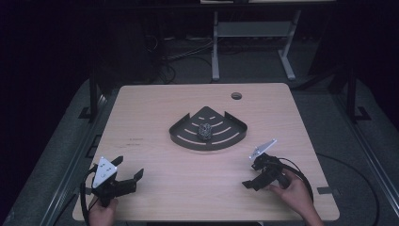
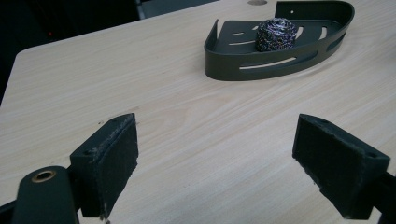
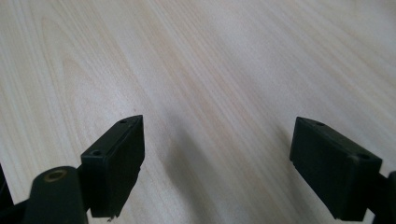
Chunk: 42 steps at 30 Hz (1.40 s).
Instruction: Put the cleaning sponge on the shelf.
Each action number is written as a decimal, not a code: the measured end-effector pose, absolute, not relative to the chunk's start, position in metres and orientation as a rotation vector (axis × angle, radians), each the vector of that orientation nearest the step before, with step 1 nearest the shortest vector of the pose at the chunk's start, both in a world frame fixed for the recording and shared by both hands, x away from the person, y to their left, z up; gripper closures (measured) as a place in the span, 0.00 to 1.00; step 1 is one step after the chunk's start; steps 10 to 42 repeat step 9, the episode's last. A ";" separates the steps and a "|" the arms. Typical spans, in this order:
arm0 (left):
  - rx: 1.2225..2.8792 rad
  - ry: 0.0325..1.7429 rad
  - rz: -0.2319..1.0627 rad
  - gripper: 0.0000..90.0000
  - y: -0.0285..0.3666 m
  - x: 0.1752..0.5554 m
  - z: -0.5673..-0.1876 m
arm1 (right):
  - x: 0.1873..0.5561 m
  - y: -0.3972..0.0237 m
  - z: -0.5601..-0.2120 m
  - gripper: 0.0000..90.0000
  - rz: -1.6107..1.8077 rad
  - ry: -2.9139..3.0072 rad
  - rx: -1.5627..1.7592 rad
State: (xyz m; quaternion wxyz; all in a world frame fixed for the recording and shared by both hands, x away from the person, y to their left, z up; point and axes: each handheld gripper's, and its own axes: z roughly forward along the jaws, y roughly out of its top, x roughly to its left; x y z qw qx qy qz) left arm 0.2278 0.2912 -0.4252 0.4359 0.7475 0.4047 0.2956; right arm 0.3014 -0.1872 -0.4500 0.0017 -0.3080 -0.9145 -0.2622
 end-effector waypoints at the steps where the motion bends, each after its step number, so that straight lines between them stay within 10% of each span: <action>1: 1.861 1.009 0.736 0.15 0.291 0.228 -0.425 | 0.300 -0.188 -0.451 0.19 -0.830 -2.868 -0.968; 42: 1.864 1.013 0.731 0.15 0.289 0.229 -0.426 | 0.282 -0.191 -0.452 0.17 -0.921 -2.861 -0.993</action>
